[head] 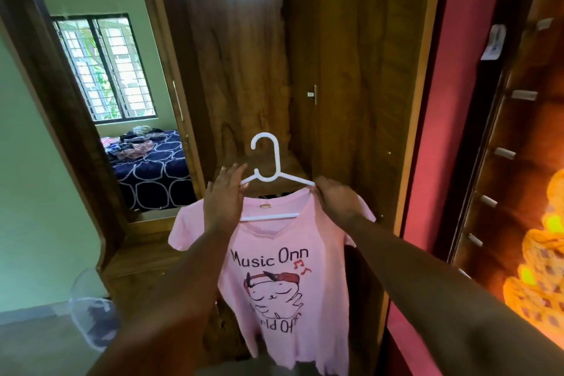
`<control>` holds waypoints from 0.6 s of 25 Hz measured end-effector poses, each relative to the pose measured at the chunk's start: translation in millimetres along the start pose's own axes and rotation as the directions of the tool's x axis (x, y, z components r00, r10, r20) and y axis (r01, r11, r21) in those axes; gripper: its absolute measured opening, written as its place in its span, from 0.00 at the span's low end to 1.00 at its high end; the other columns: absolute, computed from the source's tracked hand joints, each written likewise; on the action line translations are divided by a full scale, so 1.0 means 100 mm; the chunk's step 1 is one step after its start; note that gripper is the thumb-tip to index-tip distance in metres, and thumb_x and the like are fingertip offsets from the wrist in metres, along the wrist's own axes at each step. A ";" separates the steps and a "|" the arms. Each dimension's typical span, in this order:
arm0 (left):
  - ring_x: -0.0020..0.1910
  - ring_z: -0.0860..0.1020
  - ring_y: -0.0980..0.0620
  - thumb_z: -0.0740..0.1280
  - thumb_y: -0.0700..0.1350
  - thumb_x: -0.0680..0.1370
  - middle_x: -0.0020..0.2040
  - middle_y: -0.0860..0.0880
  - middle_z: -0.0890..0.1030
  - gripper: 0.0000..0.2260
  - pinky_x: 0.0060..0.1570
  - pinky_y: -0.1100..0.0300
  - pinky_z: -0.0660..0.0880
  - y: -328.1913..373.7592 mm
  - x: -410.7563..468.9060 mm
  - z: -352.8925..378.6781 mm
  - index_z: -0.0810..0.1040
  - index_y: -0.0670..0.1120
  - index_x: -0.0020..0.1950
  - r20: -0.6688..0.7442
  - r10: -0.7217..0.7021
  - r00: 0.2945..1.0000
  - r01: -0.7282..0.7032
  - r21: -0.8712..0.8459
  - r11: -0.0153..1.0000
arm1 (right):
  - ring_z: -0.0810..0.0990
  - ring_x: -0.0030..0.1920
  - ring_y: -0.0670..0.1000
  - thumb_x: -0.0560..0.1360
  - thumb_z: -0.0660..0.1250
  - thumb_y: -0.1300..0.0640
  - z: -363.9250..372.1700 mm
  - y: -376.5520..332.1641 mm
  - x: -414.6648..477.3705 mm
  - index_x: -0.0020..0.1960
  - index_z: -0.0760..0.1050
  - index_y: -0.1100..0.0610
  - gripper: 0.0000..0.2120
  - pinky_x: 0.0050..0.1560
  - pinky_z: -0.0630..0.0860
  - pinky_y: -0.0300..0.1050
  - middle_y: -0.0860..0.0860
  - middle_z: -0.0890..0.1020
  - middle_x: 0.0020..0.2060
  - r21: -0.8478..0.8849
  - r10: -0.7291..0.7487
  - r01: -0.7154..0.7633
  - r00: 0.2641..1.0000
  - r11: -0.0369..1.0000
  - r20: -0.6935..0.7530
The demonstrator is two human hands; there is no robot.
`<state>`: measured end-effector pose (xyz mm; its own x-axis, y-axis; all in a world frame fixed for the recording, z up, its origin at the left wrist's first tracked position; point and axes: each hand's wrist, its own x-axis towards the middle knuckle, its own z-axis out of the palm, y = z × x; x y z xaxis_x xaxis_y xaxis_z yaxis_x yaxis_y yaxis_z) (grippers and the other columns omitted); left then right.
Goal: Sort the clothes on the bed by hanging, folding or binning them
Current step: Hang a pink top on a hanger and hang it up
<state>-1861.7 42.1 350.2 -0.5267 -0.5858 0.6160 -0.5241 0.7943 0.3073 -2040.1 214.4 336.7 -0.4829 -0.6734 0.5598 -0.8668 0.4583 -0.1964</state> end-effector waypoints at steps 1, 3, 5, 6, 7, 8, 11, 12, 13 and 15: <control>0.76 0.60 0.46 0.61 0.48 0.81 0.75 0.51 0.65 0.21 0.72 0.41 0.60 0.00 0.08 -0.04 0.64 0.54 0.74 -0.023 -0.033 0.999 0.032 -0.032 0.999 | 0.81 0.49 0.57 0.81 0.57 0.55 -0.03 -0.04 0.10 0.58 0.74 0.55 0.10 0.48 0.76 0.50 0.55 0.81 0.51 0.006 0.005 -0.005 1.000 1.000 -0.025; 0.75 0.61 0.45 0.63 0.51 0.80 0.75 0.50 0.66 0.23 0.71 0.43 0.61 -0.01 0.24 -0.14 0.63 0.54 0.75 -0.056 -0.091 0.994 0.086 -0.083 0.993 | 0.80 0.50 0.56 0.80 0.58 0.55 -0.12 -0.13 0.32 0.59 0.74 0.54 0.10 0.52 0.76 0.51 0.54 0.82 0.52 -0.011 0.020 -0.021 0.997 1.000 -0.081; 0.75 0.61 0.45 0.62 0.54 0.80 0.75 0.50 0.66 0.25 0.70 0.43 0.61 -0.06 0.43 -0.26 0.62 0.53 0.75 -0.067 -0.081 0.994 0.076 -0.080 0.994 | 0.79 0.53 0.57 0.81 0.57 0.56 -0.23 -0.18 0.55 0.60 0.74 0.54 0.11 0.56 0.73 0.52 0.54 0.81 0.53 -0.012 0.072 -0.074 0.989 0.997 -0.126; 0.74 0.62 0.44 0.62 0.55 0.80 0.74 0.49 0.66 0.25 0.70 0.43 0.62 -0.08 0.52 -0.32 0.62 0.53 0.75 -0.078 -0.043 0.996 0.039 -0.053 0.998 | 0.79 0.55 0.57 0.81 0.58 0.56 -0.30 -0.19 0.66 0.60 0.74 0.54 0.11 0.57 0.71 0.53 0.54 0.81 0.54 -0.015 0.100 -0.104 0.983 0.994 -0.152; 0.73 0.64 0.44 0.61 0.56 0.80 0.74 0.49 0.68 0.24 0.69 0.42 0.63 -0.12 0.62 -0.39 0.62 0.53 0.75 -0.092 -0.002 0.996 -0.001 -0.027 1.000 | 0.78 0.55 0.57 0.80 0.58 0.55 -0.37 -0.20 0.78 0.60 0.74 0.54 0.11 0.58 0.70 0.53 0.53 0.81 0.54 -0.031 0.120 -0.128 0.976 0.991 -0.182; 0.72 0.67 0.44 0.60 0.56 0.80 0.73 0.48 0.69 0.24 0.68 0.42 0.66 -0.16 0.72 -0.45 0.63 0.52 0.75 -0.108 0.029 0.994 -0.030 -0.013 0.999 | 0.78 0.55 0.57 0.80 0.59 0.55 -0.43 -0.21 0.89 0.60 0.74 0.54 0.11 0.59 0.69 0.53 0.53 0.81 0.54 -0.050 0.131 -0.144 0.969 0.988 -0.211; 0.70 0.68 0.43 0.58 0.58 0.80 0.73 0.47 0.68 0.25 0.66 0.41 0.69 -0.30 1.14 -0.59 0.61 0.53 0.75 -0.145 0.050 0.988 -0.050 0.005 0.999 | 0.78 0.54 0.57 0.80 0.61 0.56 -0.56 -0.23 1.32 0.61 0.74 0.56 0.11 0.59 0.70 0.54 0.54 0.81 0.53 -0.100 0.126 -0.168 0.935 0.981 -0.331; 0.71 0.67 0.43 0.58 0.59 0.80 0.74 0.47 0.67 0.26 0.66 0.41 0.69 -0.34 1.30 -0.62 0.59 0.53 0.76 -0.152 0.064 0.986 -0.063 0.013 0.998 | 0.78 0.54 0.57 0.79 0.61 0.56 -0.60 -0.23 1.48 0.61 0.74 0.56 0.12 0.59 0.70 0.54 0.54 0.81 0.53 -0.112 0.126 -0.177 0.926 0.978 -0.357; 0.71 0.66 0.43 0.57 0.60 0.80 0.74 0.46 0.67 0.27 0.67 0.42 0.68 -0.38 1.45 -0.65 0.58 0.53 0.76 -0.159 0.097 0.982 -0.092 0.037 0.995 | 0.78 0.54 0.57 0.79 0.61 0.57 -0.62 -0.23 1.63 0.61 0.75 0.57 0.12 0.58 0.69 0.55 0.55 0.81 0.53 -0.118 0.122 -0.180 0.915 0.977 -0.385; 0.73 0.64 0.42 0.57 0.60 0.79 0.74 0.45 0.66 0.27 0.69 0.42 0.65 -0.44 1.77 -0.71 0.58 0.52 0.76 -0.185 0.196 0.963 -0.169 0.152 0.974 | 0.79 0.53 0.58 0.79 0.61 0.57 -0.66 -0.25 1.96 0.60 0.75 0.58 0.11 0.58 0.69 0.55 0.56 0.82 0.52 -0.116 0.114 -0.186 0.884 0.976 -0.453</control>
<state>-1884.4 -84.5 497.1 -0.4859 -0.3789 0.7876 -0.5232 0.8479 0.0852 -2105.2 109.4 504.0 -0.4699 -0.2805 0.8370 -0.7418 0.6395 -0.2021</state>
